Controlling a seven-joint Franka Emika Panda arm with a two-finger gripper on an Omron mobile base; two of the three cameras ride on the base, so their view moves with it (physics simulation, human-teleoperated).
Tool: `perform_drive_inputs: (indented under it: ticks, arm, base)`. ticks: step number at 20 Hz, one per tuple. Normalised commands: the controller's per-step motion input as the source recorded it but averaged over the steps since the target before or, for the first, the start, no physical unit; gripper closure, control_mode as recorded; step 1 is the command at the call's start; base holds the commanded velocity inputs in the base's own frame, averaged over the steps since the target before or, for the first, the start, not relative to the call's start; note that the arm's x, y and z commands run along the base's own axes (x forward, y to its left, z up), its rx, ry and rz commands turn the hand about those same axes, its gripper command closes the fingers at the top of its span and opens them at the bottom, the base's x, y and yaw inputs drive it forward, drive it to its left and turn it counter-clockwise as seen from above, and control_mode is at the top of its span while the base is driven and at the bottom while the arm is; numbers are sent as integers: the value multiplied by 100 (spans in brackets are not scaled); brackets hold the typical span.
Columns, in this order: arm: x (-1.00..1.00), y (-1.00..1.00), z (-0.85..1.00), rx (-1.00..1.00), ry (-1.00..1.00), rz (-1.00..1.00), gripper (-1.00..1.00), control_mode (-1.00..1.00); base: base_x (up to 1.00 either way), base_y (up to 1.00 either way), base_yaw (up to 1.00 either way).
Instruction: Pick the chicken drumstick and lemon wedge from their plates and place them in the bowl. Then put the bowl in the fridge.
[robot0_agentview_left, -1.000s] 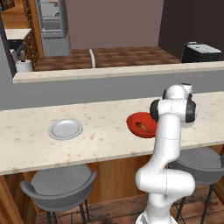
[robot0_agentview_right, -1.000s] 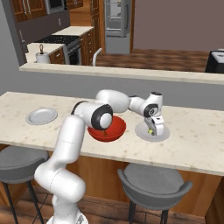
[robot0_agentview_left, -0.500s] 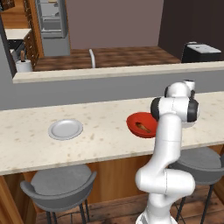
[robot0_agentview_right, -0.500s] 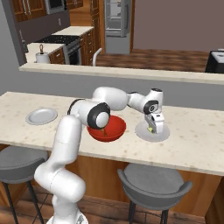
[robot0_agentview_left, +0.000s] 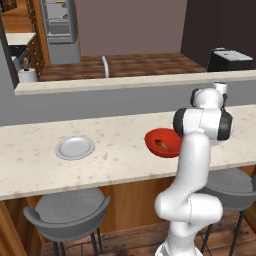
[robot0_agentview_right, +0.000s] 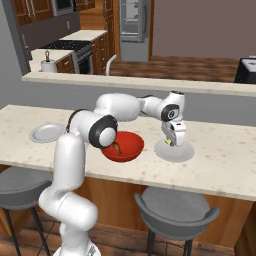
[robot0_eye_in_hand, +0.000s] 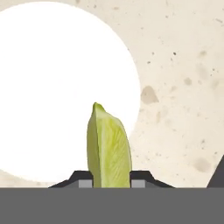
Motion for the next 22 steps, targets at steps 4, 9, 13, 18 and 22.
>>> perform_drive_inputs:
  ticks: [4, 9, 13, 18, 22]
  arm:
    - [-51, 56, 13, 0, 0, 6, 100, -100]
    - [-42, 64, 9, 0, 0, 9, 100, -100]
    - [-41, 64, 5, 0, 0, 8, 100, -100]
    - [-34, 63, 0, 0, -8, 5, 100, -100]
    - [-13, 66, 0, 0, -13, 1, 100, -100]
  base:
    - [0, 0, 0]
    - [0, 0, 0]
    - [0, 0, 0]
    - [0, 0, 0]
    - [0, 0, 0]
